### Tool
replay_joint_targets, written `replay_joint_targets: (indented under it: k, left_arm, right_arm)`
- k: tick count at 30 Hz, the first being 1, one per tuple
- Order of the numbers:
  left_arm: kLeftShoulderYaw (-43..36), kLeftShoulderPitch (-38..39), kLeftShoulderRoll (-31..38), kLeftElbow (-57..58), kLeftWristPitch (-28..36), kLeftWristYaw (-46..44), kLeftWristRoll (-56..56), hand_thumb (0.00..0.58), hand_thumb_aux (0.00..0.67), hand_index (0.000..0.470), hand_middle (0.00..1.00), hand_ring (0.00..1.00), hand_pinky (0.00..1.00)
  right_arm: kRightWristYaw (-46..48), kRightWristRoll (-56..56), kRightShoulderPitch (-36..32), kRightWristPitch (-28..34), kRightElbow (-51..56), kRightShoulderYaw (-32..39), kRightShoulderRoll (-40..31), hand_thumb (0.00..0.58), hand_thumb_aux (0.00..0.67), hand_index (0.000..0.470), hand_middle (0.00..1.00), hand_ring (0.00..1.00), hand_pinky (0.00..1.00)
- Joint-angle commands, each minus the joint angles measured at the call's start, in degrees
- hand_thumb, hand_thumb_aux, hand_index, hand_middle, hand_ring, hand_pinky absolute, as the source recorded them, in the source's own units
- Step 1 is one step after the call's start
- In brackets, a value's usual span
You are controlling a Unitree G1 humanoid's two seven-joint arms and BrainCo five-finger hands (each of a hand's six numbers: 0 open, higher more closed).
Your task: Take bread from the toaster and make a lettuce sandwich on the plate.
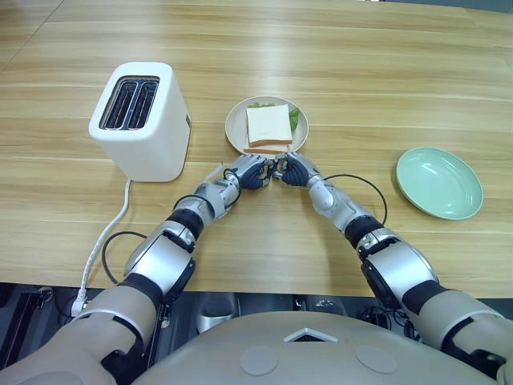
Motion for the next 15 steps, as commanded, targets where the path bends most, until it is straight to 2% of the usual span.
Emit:
replay_joint_targets:
  k: [1,4,5,6,7,10,13,15]
  left_arm:
    - [1.30,0.34,-0.98,3.19,-1.21,1.01,-2.41,0.580,0.670,0.460,1.00,1.00,1.00]
    - [6.91,2.55,-1.14,-0.09,-13.92,-0.63,-10.69,0.580,0.670,0.460,1.00,1.00,1.00]
    - [10.71,4.31,-1.62,-2.08,-19.62,-4.33,-17.01,0.458,0.363,0.249,0.00,0.00,0.00]
    - [13.35,5.48,-1.99,-3.24,-23.31,-7.16,-21.38,0.014,0.008,0.005,0.00,0.00,0.00]
    - [15.61,6.97,-2.06,-5.38,-27.03,-9.41,-25.66,0.000,0.000,0.000,0.00,0.00,0.00]
    - [19.30,10.32,-2.06,-10.96,-31.58,-14.75,-34.03,0.000,0.000,0.000,0.00,0.00,0.00]
    - [23.46,12.99,-2.07,-16.23,-33.25,-17.27,-41.16,0.000,0.000,0.000,0.00,0.00,0.00]
    - [26.36,13.75,-2.32,-17.90,-32.59,-17.38,-44.26,0.000,0.000,0.000,0.00,0.00,0.00]
  right_arm:
    - [2.43,2.79,1.40,2.95,5.53,-1.91,0.43,0.580,0.670,0.460,1.00,1.00,1.00]
    - [0.87,3.67,2.94,-3.13,3.33,-2.38,-0.14,0.580,0.670,0.460,1.00,1.00,1.00]
    - [0.62,4.82,4.30,-7.70,1.13,-3.01,-0.67,0.265,0.176,0.121,0.00,0.00,0.00]
    - [0.52,5.64,5.23,-10.79,-0.37,-3.44,-1.06,0.000,0.000,0.000,0.00,0.00,0.00]
    - [0.73,6.86,6.78,-14.81,-2.78,-4.10,-1.75,0.000,0.000,0.000,0.00,0.00,0.00]
    - [1.15,11.24,10.98,-23.55,-9.43,-6.85,-3.36,0.000,0.000,0.000,0.00,0.00,0.00]
    - [0.46,18.86,14.99,-30.91,-16.59,-12.55,-4.50,0.000,0.000,0.000,0.00,0.00,0.00]
    - [-0.23,21.53,16.03,-32.37,-18.98,-15.28,-4.85,0.000,0.000,0.000,0.00,0.00,0.00]
